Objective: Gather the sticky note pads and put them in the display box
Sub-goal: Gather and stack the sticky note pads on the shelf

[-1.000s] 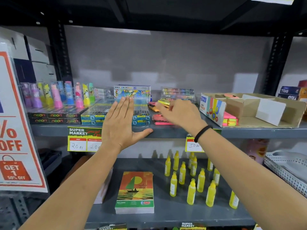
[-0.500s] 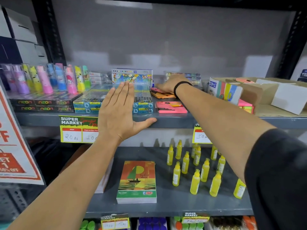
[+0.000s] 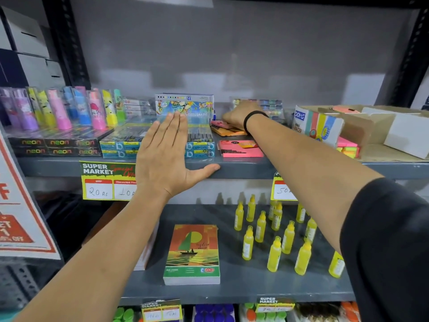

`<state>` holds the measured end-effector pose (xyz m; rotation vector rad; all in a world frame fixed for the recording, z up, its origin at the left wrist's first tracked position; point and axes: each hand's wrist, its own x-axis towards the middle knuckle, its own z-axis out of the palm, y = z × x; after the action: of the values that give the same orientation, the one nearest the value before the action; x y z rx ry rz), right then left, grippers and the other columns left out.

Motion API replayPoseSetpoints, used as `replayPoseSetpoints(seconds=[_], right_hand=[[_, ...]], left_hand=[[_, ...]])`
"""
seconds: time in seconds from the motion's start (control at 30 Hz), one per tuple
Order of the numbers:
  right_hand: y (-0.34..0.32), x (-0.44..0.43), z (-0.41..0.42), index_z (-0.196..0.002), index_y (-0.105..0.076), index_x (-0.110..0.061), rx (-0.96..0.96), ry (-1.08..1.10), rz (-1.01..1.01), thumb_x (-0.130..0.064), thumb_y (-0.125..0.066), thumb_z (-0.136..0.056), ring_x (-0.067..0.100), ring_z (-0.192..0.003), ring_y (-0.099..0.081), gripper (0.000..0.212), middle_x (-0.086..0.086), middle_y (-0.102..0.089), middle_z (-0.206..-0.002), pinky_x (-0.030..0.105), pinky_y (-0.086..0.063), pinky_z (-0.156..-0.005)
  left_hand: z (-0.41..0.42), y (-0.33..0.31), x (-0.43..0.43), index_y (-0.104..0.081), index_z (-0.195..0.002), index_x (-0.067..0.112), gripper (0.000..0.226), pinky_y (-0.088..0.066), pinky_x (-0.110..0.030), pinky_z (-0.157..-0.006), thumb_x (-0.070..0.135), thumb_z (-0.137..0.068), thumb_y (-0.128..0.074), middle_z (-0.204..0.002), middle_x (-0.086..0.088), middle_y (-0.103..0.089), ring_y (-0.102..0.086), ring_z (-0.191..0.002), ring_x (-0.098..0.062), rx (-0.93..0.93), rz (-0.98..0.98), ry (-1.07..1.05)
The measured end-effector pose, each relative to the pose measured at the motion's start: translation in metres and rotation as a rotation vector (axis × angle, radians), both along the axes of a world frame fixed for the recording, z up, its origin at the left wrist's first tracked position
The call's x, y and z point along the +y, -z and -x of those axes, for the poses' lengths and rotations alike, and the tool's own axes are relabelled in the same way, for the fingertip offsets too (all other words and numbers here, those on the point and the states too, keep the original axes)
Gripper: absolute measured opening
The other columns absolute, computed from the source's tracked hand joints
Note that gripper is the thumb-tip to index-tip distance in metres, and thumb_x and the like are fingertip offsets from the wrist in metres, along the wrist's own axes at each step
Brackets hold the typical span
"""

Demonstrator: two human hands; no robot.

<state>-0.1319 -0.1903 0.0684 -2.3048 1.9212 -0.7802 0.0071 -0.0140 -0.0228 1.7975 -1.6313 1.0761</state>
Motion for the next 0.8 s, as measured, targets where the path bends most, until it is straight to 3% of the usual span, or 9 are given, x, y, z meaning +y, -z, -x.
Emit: replayPoseSetpoints(seconds=[0.13, 0.23, 0.4, 0.47, 0.6, 0.8], right_hand=[[-0.008, 0.005, 0.010, -0.101, -0.061, -0.009, -0.109, -0.093, 0.055, -0.047, -0.059, -0.075, 0.028, -0.093, -0.062, 0.045, 0.011, -0.063, -0.105, 0.032, -0.051, -0.072], [-0.011, 0.021, 0.024, -0.077, -0.054, -0.010, -0.094, -0.116, 0.138, -0.052, -0.058, -0.075, 0.029, -0.083, -0.059, 0.043, 0.011, -0.058, -0.092, 0.028, -0.043, -0.057], [0.005, 0.057, 0.066, -0.068, -0.050, -0.012, -0.067, -0.065, 0.221, -0.059, -0.059, -0.072, 0.033, -0.084, -0.059, 0.049, 0.013, -0.060, -0.082, 0.028, -0.040, -0.062], [0.016, 0.072, 0.082, -0.061, -0.047, -0.011, -0.043, -0.075, 0.243, -0.064, -0.059, -0.074, 0.032, -0.076, -0.058, 0.055, 0.010, -0.057, -0.069, 0.027, -0.038, -0.060], [0.036, 0.096, 0.106, -0.072, -0.052, -0.015, 0.020, -0.073, 0.241, -0.054, -0.058, -0.077, 0.032, -0.081, -0.061, 0.040, 0.007, -0.055, -0.071, 0.031, -0.047, -0.066], [0.047, 0.119, 0.113, -0.087, -0.064, -0.008, 0.122, -0.111, 0.307, -0.053, -0.054, -0.083, 0.032, -0.085, -0.062, 0.046, 0.007, -0.056, -0.073, 0.042, -0.051, -0.083]], left_hand=[[0.000, 0.001, -0.001, -0.031, -0.151, 0.000, 0.115, -0.017, -0.041, -0.123, 0.087, -0.078, -0.021, -0.157, -0.016, -0.036, -0.032, -0.147, -0.027, 0.004, -0.023, -0.010], [-0.001, 0.000, 0.000, -0.033, -0.151, -0.001, 0.114, -0.019, -0.042, -0.123, 0.087, -0.079, -0.021, -0.155, -0.017, -0.038, -0.034, -0.146, -0.028, 0.001, -0.027, -0.008], [0.001, 0.000, 0.002, -0.034, -0.150, -0.002, 0.114, -0.017, -0.041, -0.122, 0.087, -0.080, -0.020, -0.155, -0.018, -0.039, -0.035, -0.145, -0.028, 0.014, -0.050, 0.005], [0.001, -0.001, 0.004, -0.035, -0.149, -0.003, 0.114, -0.017, -0.041, -0.122, 0.087, -0.080, -0.017, -0.154, -0.018, -0.040, -0.036, -0.145, -0.029, 0.022, -0.064, 0.007], [0.002, -0.002, 0.005, -0.035, -0.149, -0.003, 0.115, -0.015, -0.040, -0.122, 0.087, -0.081, -0.014, -0.153, -0.018, -0.041, -0.037, -0.144, -0.029, 0.031, -0.091, 0.003], [0.002, -0.002, 0.007, -0.036, -0.148, -0.002, 0.113, -0.016, -0.040, -0.121, 0.087, -0.081, -0.016, -0.152, -0.018, -0.043, -0.040, -0.143, -0.029, 0.044, -0.100, 0.013]])
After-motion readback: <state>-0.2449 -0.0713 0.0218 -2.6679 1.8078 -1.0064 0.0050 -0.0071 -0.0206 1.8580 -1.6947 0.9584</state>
